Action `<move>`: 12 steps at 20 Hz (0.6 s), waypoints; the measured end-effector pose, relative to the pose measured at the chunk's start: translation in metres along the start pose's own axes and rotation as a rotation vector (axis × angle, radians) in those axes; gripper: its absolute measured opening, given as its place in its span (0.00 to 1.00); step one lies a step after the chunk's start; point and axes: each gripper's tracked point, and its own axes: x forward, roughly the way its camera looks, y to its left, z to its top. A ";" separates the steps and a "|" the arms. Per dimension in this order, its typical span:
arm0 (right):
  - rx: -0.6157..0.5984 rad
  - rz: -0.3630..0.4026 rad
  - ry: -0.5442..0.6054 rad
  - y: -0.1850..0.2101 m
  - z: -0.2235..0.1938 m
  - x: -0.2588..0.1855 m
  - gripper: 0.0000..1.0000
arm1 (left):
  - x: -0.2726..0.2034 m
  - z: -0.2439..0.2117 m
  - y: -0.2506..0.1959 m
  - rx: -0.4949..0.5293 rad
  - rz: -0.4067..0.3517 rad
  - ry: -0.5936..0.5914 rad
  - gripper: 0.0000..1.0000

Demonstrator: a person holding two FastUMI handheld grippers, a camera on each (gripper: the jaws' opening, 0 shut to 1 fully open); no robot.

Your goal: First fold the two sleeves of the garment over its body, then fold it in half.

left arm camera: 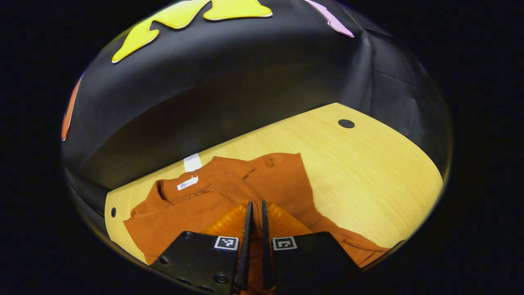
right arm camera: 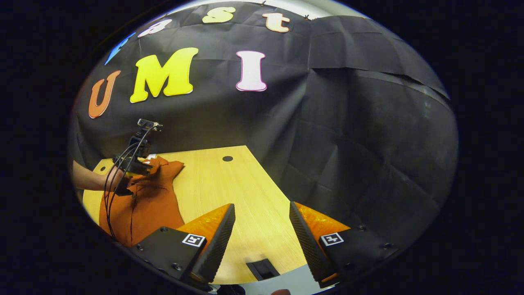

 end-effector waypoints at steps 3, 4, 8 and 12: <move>-0.013 0.024 -0.008 0.010 0.001 0.002 0.86 | -0.002 -0.005 -0.025 0.015 -0.058 0.011 0.39; -0.015 0.035 -0.012 0.014 0.002 0.003 0.86 | -0.005 -0.005 -0.030 0.019 -0.067 0.014 0.44; -0.025 0.091 -0.030 0.036 0.007 0.011 0.86 | -0.032 -0.002 -0.031 -0.019 -0.057 -0.030 0.96; -0.037 0.174 -0.062 0.074 0.020 0.023 0.87 | -0.077 0.007 -0.007 -0.092 -0.009 -0.117 0.99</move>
